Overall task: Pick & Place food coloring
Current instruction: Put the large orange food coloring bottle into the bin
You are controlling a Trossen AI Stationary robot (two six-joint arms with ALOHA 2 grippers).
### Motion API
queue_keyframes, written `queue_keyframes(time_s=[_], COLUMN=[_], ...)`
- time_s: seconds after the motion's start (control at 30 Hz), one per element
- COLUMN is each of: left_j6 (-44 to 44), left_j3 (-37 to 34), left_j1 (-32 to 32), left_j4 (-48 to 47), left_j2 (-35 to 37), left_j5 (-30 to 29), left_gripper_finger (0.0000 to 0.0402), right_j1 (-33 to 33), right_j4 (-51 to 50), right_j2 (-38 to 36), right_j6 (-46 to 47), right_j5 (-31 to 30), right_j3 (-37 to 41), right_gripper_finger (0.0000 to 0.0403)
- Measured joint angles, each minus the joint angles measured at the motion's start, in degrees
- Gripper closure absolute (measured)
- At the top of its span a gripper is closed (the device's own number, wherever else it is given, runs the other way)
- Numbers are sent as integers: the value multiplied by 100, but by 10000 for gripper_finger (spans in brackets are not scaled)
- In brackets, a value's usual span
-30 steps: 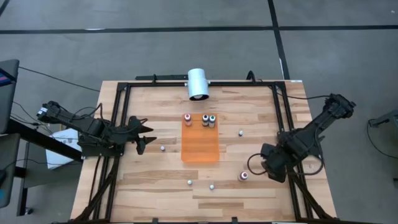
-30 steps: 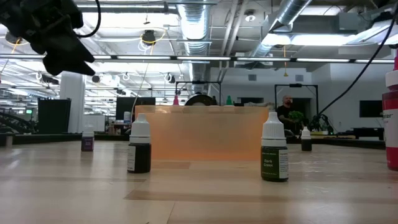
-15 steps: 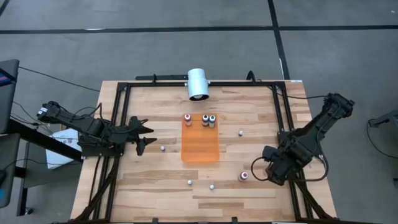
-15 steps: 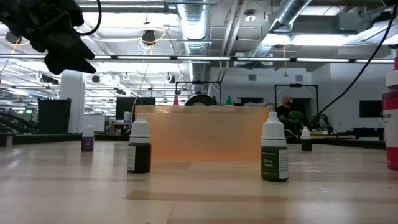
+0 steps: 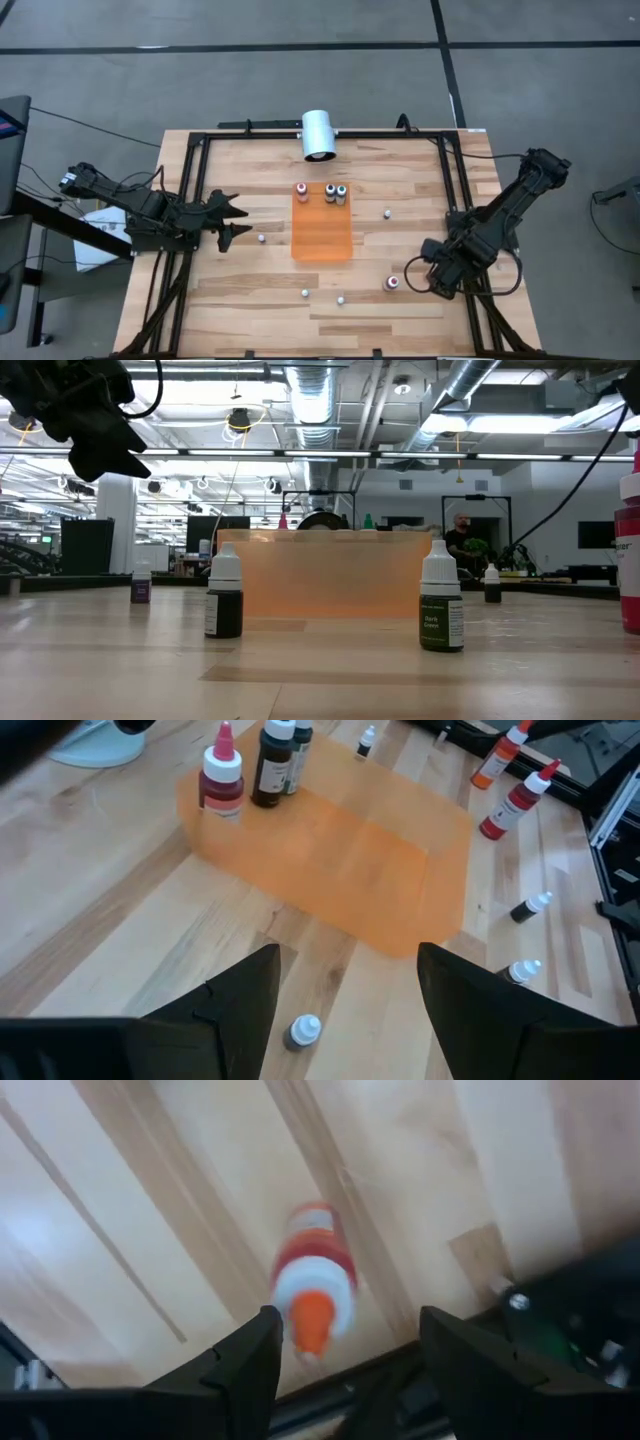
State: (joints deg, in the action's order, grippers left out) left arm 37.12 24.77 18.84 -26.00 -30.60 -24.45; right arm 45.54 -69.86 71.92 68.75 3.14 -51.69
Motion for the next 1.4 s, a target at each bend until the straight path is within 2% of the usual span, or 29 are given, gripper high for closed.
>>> queue_keyframes(time_s=[0.2, 0.57, 1.17, 1.4], left_j6=[18, 87, 87, 87], left_j3=[0, 0, 0, 0], left_j1=[0, -1, 0, 0], left_j4=[0, 0, -2, -4], left_j2=[0, 1, -1, 1], left_j5=[0, 7, 9, 9], left_gripper_finger=[173, 173, 173, 173], right_j1=[0, -2, -2, -34], right_j4=[539, 777, 906, 907], right_j2=[6, 6, 4, 4], right_j6=[-15, 24, 26, 28], right_j5=[-4, -14, -24, -15], right_j3=[414, 722, 768, 768], right_gripper_finger=[179, 184, 259, 245])
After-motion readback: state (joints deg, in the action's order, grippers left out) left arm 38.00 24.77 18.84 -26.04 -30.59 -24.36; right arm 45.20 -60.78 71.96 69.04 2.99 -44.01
